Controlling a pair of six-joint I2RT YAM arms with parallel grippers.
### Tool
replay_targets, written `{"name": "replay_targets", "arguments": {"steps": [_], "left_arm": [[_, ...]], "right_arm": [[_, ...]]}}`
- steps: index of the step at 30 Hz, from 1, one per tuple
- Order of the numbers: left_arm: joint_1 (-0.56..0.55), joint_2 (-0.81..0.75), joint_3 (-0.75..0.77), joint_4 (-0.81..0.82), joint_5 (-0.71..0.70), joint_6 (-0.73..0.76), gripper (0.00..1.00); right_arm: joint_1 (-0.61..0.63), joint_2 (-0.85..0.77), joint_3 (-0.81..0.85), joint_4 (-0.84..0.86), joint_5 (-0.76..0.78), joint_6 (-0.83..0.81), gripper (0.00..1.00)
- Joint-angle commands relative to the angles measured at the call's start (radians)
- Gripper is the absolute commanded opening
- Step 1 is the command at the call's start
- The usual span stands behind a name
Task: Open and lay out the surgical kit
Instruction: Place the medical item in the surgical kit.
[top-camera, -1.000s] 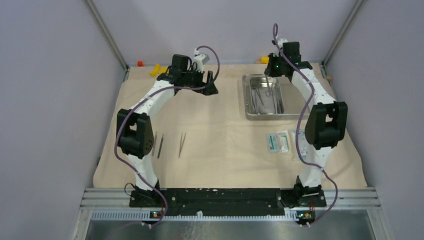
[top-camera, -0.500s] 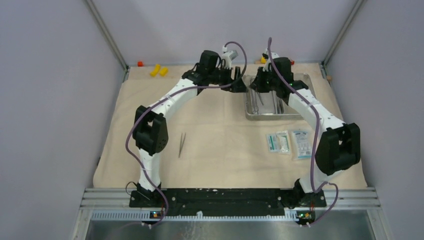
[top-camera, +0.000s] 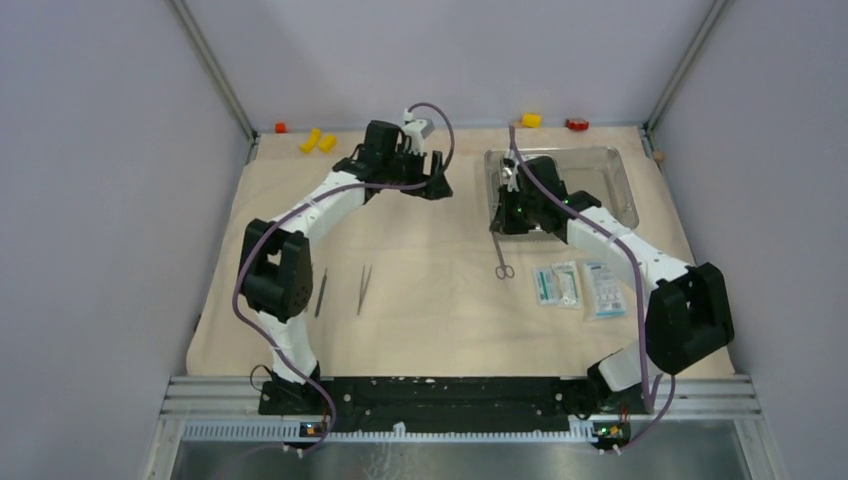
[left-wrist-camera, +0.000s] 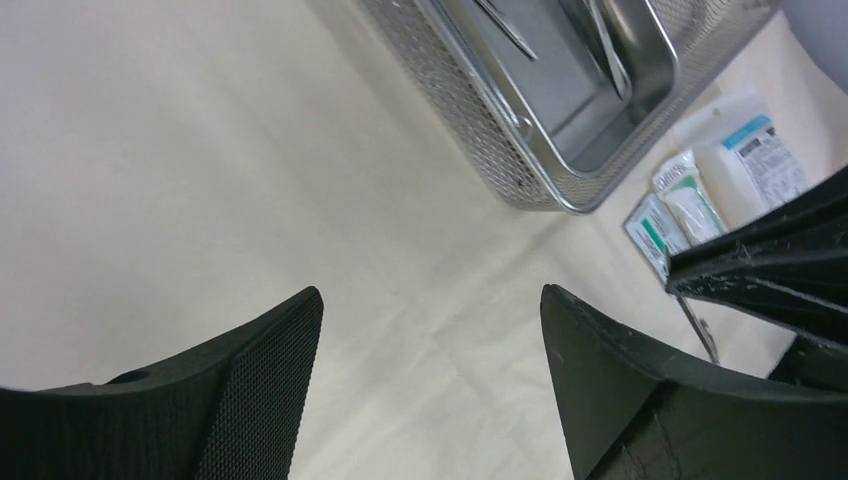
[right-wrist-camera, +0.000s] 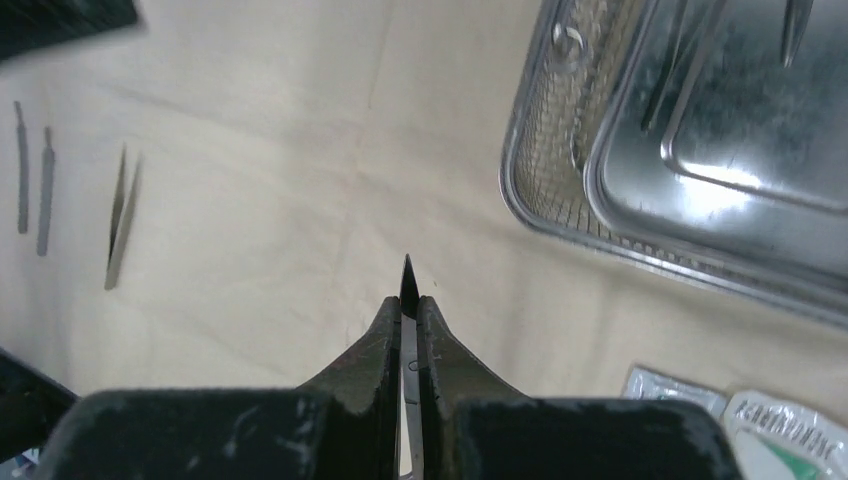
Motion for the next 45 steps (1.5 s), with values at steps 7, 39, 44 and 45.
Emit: {"name": "replay_targets", "arguments": {"steps": [7,39,44,45], "left_arm": [[0.117,-0.121,-0.052,0.012,-0.107,0.185,0.88],[0.119,-0.363,-0.302,0.134,-0.188,0.233,0.98],[0.119,-0.364,-0.308,0.136,-0.188,0.232,0.99],[0.12,-0.367,-0.313,0.137,-0.186,0.232,0.99]], "right_arm": [[0.066,-0.095,-0.174,-0.027,0.067,0.124,0.0],[0.101,0.063,-0.226,0.028,0.259,0.278,0.0],[0.122,0.084,-0.216,0.023,0.276,0.285,0.0],[0.124,0.086,-0.214,0.024,0.282,0.285,0.0]]}}
